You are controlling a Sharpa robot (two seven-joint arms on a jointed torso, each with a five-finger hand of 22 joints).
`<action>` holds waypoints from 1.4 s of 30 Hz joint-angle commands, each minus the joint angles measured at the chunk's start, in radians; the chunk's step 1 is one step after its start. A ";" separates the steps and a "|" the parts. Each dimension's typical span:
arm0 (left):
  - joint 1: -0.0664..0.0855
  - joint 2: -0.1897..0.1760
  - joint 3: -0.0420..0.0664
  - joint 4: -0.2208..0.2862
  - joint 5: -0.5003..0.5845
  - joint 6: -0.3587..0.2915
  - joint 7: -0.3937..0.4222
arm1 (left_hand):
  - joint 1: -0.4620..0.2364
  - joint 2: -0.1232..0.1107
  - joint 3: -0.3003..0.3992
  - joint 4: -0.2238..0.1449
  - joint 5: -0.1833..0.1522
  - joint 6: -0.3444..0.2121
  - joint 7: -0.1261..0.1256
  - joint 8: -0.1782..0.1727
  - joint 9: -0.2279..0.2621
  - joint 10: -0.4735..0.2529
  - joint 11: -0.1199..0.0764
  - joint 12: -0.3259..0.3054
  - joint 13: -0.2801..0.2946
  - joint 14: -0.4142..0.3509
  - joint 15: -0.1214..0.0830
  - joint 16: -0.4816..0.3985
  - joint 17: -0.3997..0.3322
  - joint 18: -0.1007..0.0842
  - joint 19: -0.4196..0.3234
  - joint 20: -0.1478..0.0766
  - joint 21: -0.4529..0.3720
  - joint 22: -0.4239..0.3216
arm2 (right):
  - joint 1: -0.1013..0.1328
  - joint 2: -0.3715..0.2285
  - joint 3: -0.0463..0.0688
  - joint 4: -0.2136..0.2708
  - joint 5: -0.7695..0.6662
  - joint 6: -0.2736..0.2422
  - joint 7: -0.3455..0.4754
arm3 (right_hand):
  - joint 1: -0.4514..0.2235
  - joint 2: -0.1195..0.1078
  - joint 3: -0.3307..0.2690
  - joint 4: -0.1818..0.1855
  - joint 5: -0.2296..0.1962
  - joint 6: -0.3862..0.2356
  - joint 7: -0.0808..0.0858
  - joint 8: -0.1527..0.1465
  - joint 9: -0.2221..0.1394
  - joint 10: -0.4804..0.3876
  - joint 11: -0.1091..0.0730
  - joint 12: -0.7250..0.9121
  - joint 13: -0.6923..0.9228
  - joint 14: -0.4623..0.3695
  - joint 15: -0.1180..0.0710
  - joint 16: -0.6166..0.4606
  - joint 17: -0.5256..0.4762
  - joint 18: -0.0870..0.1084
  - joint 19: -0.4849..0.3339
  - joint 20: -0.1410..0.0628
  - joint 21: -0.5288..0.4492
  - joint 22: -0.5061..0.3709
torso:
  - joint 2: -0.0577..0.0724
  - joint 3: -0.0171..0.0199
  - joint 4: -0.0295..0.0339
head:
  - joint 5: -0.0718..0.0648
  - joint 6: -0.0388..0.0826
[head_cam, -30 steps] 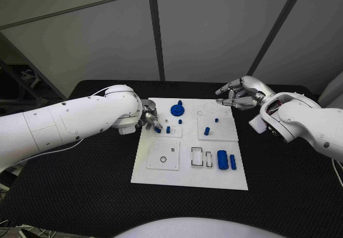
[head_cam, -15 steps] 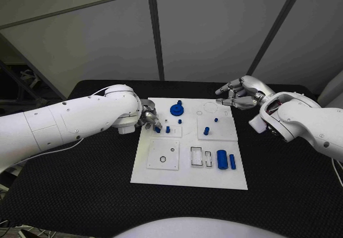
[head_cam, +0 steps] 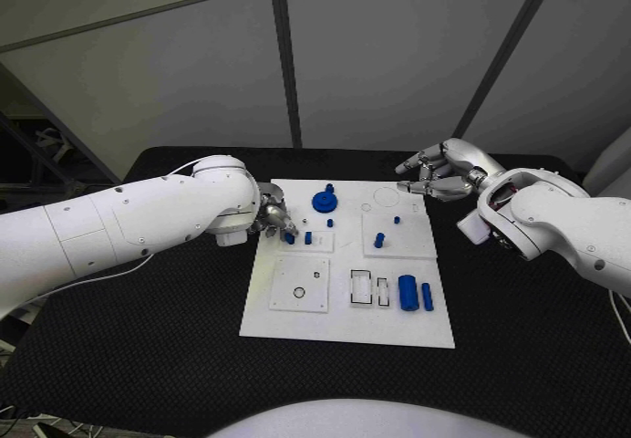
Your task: Assemble the parts on the task board
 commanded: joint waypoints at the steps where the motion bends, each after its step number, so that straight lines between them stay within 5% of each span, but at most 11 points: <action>1: -0.001 0.001 -0.001 -0.003 -0.002 0.018 -0.016 | -0.012 -0.002 -0.010 0.003 -0.004 0.009 -0.002 0.000 -0.001 0.008 -0.001 0.005 0.002 0.037 -0.008 0.003 0.001 -0.058 0.008 0.001 0.008 0.024 | 0.002 0.000 0.001 0.002 -0.002 0.008 0.007 | -0.008 0.004 -0.001 0.006 0.003 0.004 0.000 0.004 -0.001 -0.003 -0.005 -0.005 -0.001 0.053 -0.005 -0.002 0.057 0.016 -0.007 -0.002 -0.005 -0.001 | 0.000 0.0000 0.0004 | 0.000 0.001; 19: -0.001 0.005 -0.001 -0.012 -0.002 -0.017 -0.010 | -0.073 0.018 -0.201 0.072 -0.005 0.029 -0.006 0.005 -0.001 0.021 -0.003 0.024 0.029 0.038 -0.009 0.004 0.003 -0.063 0.020 -0.002 0.020 0.045 | 0.002 0.001 0.001 0.000 -0.002 0.008 0.007 | -0.009 0.004 -0.002 0.007 0.003 0.004 0.000 0.004 -0.001 -0.004 -0.005 -0.006 -0.002 0.053 -0.005 -0.003 0.057 0.016 -0.007 -0.002 -0.006 -0.002 | 0.000 0.0003 0.0004 | 0.000 0.001; 42: -0.001 -0.013 0.000 0.001 0.002 -0.082 0.016 | -0.051 0.028 -0.246 0.072 -0.001 0.026 -0.006 0.004 -0.002 0.018 -0.004 0.017 0.022 0.037 -0.011 0.004 0.002 -0.061 0.016 -0.003 0.012 0.040 | 0.002 0.003 0.001 -0.002 -0.002 0.009 0.007 | -0.009 0.004 -0.002 0.007 0.003 0.004 0.000 0.004 -0.001 -0.004 -0.005 -0.006 -0.002 0.053 -0.005 -0.003 0.057 0.016 -0.007 -0.002 -0.006 -0.002 | 0.000 -0.0003 0.0010 | -0.001 0.005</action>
